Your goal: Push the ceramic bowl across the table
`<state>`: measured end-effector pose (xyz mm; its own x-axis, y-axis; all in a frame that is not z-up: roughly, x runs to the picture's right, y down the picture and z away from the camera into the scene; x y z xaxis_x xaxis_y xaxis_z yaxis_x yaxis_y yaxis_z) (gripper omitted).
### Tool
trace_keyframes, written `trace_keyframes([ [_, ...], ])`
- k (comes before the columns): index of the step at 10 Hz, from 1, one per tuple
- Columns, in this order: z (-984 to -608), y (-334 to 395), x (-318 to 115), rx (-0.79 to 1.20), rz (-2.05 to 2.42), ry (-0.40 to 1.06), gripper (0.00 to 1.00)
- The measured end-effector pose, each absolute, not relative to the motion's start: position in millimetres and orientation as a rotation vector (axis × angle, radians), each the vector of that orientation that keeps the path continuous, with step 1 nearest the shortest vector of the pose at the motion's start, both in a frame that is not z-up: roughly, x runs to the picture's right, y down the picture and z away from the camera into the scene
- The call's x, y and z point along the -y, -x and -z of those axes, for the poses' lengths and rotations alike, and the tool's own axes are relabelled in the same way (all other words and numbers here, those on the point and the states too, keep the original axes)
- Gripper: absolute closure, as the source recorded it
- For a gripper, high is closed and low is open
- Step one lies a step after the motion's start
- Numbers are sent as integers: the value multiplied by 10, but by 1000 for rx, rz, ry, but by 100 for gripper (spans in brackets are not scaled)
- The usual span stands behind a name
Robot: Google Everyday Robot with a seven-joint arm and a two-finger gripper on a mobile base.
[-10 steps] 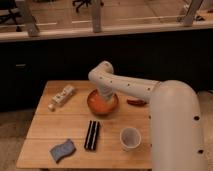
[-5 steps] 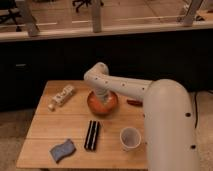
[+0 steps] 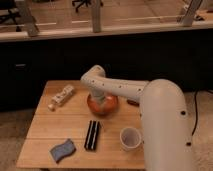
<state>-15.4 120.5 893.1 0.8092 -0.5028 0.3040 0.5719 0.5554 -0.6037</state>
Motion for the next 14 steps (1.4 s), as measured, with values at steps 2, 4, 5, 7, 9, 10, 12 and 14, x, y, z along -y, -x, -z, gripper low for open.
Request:
trace_keyframes([
  [2,-8986,53,-1206,109,638,750,98],
  [4,-8996,68,-1227,121,654,743,91],
  [5,-8995,162,-1236,130,663,740,91],
  [7,-9015,357,-1232,138,668,737,84],
  [9,-9033,347,-1216,155,684,736,84],
  [10,-9046,313,-1204,163,700,737,89],
  [12,-9053,505,-1185,187,733,736,100],
  [14,-9063,742,-1165,201,755,733,100],
])
